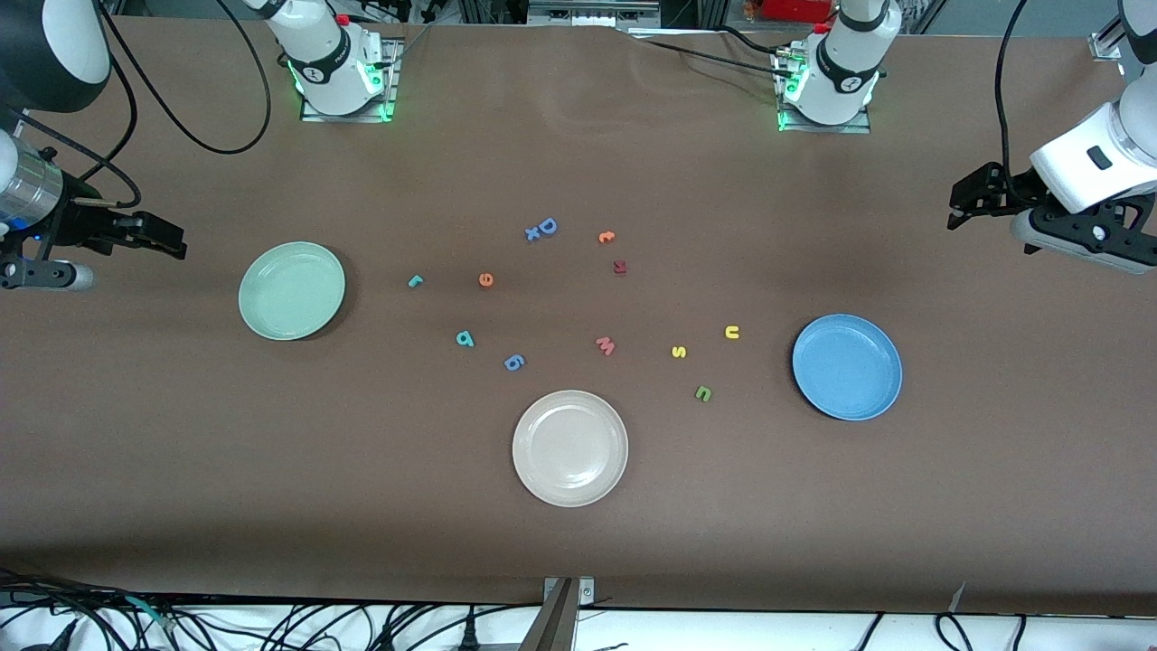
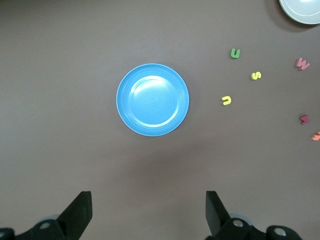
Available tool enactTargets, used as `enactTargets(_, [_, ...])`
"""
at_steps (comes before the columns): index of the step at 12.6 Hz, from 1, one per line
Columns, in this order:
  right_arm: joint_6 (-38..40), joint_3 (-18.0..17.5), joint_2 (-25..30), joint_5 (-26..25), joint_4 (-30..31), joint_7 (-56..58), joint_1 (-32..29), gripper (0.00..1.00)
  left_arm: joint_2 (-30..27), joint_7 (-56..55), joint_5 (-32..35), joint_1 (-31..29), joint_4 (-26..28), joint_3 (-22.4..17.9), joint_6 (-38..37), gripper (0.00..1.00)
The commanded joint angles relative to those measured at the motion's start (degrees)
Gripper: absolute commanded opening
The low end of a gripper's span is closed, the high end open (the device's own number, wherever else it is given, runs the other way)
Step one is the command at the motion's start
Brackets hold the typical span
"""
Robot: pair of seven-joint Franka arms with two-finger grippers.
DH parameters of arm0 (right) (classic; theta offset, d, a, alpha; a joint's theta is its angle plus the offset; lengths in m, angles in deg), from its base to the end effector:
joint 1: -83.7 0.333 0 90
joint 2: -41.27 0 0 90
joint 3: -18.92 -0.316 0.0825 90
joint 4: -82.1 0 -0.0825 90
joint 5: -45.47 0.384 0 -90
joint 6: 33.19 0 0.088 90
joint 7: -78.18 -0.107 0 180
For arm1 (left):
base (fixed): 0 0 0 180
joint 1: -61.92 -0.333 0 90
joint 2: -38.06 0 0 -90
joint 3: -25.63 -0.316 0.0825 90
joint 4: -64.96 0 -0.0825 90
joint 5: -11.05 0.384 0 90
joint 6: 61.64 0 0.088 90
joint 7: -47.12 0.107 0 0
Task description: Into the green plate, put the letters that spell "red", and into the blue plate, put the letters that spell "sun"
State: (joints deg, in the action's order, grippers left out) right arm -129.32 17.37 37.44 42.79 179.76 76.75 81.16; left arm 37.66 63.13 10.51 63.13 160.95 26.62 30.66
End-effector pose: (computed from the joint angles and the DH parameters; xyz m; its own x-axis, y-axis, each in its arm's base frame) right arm 0.5736 -0.0148 0.5325 0.9950 -0.0370 -0.0924 -0.0329 -0.9984 0.0463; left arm 0.5518 -0.0222 0.5824 0.9486 -0.3121 -0.0526 -0.3112 -0.9500 0.0247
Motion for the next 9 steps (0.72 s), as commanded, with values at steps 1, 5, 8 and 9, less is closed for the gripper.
enactTargets(1, [0.77,0.59,0.49,0.83,-0.09,-0.24,0.61,1.0,-1.45,-0.45,0.46,-0.6,1.66,0.51,0.95,1.0])
enactTargets(5, [0.77,0.59,0.4,0.66,-0.09,-0.24,0.61,1.0,-1.53,-0.45,0.46,-0.6,1.48,0.59,0.16,1.0])
enactTargets(8, [0.77,0.59,0.4,-0.05,-0.09,-0.24,0.78,1.0,-1.53,0.52,0.37,-0.6,1.48,0.51,-0.01,1.0])
enactTargets(9, [0.77,0.59,0.4,-0.05,-0.09,-0.24,0.78,1.0,-1.71,0.43,0.37,-0.6,1.48,0.59,-0.27,1.0])
